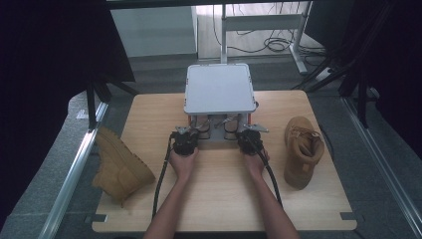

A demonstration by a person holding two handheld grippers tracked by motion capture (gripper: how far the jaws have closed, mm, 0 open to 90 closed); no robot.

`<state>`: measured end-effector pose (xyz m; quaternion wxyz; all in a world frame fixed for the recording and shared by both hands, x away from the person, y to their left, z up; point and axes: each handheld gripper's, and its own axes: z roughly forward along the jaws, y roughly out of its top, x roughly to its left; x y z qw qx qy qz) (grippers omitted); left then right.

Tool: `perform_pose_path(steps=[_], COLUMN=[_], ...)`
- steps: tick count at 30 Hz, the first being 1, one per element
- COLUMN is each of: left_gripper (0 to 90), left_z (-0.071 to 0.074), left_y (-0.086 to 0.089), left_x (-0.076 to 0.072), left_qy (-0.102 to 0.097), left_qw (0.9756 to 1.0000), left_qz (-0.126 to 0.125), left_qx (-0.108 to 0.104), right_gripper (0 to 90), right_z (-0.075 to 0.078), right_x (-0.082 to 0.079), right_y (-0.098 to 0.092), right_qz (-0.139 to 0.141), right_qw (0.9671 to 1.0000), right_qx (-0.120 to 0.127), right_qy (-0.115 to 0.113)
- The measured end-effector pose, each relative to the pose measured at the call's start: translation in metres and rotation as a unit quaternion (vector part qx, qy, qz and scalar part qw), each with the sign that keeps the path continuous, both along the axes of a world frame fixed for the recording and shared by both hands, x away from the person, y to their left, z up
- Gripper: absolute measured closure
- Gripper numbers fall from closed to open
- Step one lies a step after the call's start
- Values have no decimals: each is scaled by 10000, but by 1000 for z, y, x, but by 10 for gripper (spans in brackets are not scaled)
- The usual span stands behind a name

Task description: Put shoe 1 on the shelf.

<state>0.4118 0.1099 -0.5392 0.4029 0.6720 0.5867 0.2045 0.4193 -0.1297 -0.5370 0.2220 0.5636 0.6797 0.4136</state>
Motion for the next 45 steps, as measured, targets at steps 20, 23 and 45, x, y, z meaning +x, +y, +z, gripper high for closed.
perform_pose_path(steps=[20, 23, 45], left_gripper=[881, 883, 848], left_z=[1, 1, 17], left_y=[-12, -12, -6], left_x=[2, 2, -34], left_qy=[48, 45, -180], left_qw=[9999, 9999, 9986], left_qz=[-127, -131, -474], left_qx=[-47, -57, -131], right_gripper=[891, 892, 873], right_z=[1, 1, 12], right_x=[6, 6, -29], right_y=[21, 20, 7], right_qz=[113, 116, 372], right_qw=[9999, 9999, 9992], right_qx=[-38, -4, 68], right_qy=[54, 61, -151])
